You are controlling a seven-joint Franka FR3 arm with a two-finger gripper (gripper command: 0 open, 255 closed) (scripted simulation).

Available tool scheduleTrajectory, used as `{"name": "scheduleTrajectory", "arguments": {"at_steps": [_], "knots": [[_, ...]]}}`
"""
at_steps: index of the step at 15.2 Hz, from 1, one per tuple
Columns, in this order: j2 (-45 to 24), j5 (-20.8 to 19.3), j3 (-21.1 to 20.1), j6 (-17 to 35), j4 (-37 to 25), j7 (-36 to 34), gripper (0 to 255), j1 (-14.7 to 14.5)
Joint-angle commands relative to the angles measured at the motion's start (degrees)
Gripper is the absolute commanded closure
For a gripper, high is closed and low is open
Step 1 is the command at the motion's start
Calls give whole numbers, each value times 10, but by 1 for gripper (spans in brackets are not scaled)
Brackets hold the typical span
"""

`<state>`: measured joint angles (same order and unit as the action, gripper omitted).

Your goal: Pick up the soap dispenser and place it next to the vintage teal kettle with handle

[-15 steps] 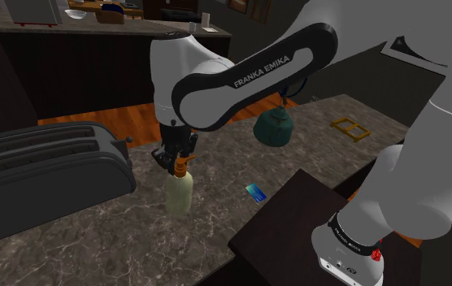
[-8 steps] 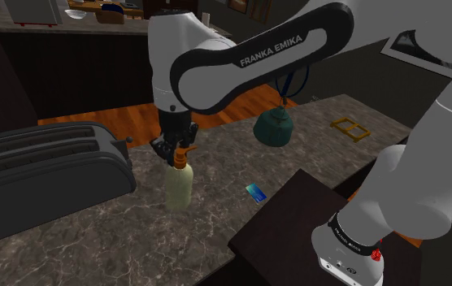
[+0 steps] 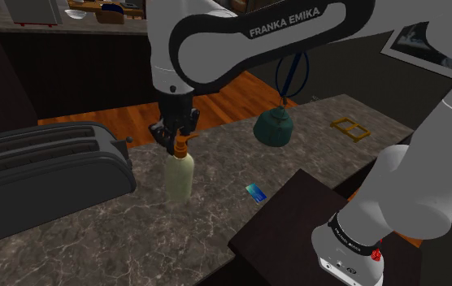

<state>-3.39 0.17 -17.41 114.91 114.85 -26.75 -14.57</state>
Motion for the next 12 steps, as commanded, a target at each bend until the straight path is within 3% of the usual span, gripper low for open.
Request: {"name": "scheduleTrajectory", "arguments": {"at_steps": [1, 12], "knots": [[6, 2, 0, -16, -10, 1, 255, 1], [25, 8, 1, -98, -74, 4, 255, 2]]}}
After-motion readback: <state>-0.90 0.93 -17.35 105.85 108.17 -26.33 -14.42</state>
